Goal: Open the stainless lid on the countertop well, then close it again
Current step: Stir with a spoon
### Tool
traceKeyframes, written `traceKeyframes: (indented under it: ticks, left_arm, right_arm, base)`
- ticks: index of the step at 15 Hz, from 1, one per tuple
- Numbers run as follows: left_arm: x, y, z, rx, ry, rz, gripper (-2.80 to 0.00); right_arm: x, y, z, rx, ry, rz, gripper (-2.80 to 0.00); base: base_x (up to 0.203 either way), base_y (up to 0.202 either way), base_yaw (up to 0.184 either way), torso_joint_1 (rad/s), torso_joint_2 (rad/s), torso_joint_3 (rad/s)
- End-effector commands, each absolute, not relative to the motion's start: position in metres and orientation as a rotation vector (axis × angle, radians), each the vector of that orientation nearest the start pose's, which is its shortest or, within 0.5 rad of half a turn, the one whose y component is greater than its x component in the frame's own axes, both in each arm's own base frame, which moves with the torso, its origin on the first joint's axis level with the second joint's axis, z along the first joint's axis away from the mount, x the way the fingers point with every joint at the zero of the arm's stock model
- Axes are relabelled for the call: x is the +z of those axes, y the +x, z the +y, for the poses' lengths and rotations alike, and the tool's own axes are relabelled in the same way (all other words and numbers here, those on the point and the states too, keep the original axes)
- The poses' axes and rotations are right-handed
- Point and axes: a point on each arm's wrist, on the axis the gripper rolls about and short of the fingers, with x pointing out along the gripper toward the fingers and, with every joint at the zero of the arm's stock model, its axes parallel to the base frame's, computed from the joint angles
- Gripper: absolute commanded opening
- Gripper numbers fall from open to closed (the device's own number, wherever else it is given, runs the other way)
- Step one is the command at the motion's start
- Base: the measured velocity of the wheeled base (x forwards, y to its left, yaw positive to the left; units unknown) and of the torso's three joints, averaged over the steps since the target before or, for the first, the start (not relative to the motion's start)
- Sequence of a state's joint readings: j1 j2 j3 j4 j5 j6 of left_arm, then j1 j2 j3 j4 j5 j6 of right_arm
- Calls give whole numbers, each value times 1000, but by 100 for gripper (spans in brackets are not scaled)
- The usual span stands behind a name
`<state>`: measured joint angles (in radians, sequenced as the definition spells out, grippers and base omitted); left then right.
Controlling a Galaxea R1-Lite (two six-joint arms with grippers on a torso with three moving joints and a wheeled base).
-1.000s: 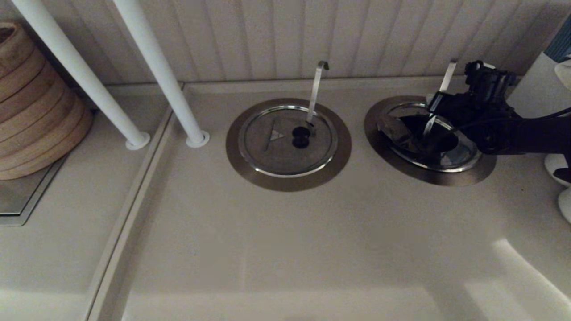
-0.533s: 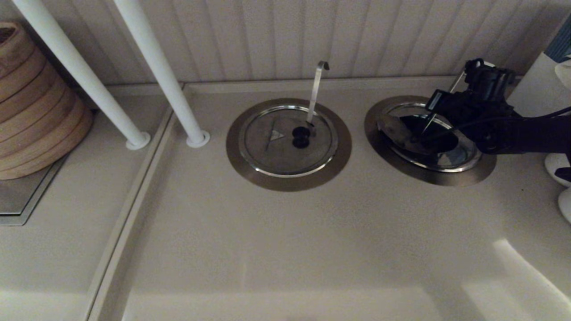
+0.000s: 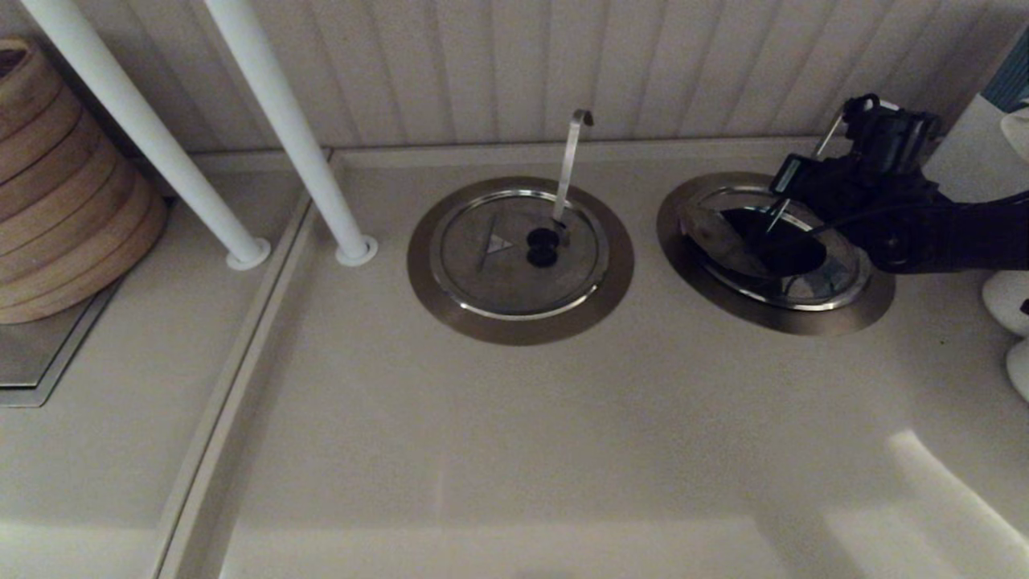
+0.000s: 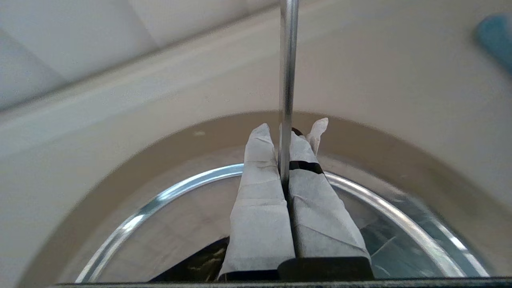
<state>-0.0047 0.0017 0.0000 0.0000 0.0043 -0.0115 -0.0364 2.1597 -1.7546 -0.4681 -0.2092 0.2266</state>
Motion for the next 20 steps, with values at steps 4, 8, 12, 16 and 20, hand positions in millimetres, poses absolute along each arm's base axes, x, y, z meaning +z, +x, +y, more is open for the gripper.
traceKeyframes:
  ticks: [4, 8, 12, 16, 20]
  left_arm:
    - [76, -23, 0, 0, -12, 0, -280]
    - [76, -23, 0, 1, -12, 1, -280]
    - [76, -23, 0, 0, -12, 2, -280]
    - [76, -23, 0, 0, -12, 0, -280]
    - [76, -23, 0, 0, -12, 2, -280]
  right_arm:
    - [307, 406, -10, -196, 229, -165, -280]
    - [325, 373, 11, -137, 214, -180, -280]
    - [332, 359, 20, -110, 210, -185, -280]
    - [324, 358, 20, -116, 138, -151, -280]
    - [314, 357, 16, -134, 33, -84, -280]
  base:
    - [0, 0, 0, 0, 0, 0]
    - [0, 0, 0, 0, 0, 0]
    - [0, 0, 0, 0, 0, 0]
    - [0, 0, 0, 0, 0, 0]
    - [0, 0, 0, 0, 0, 0]
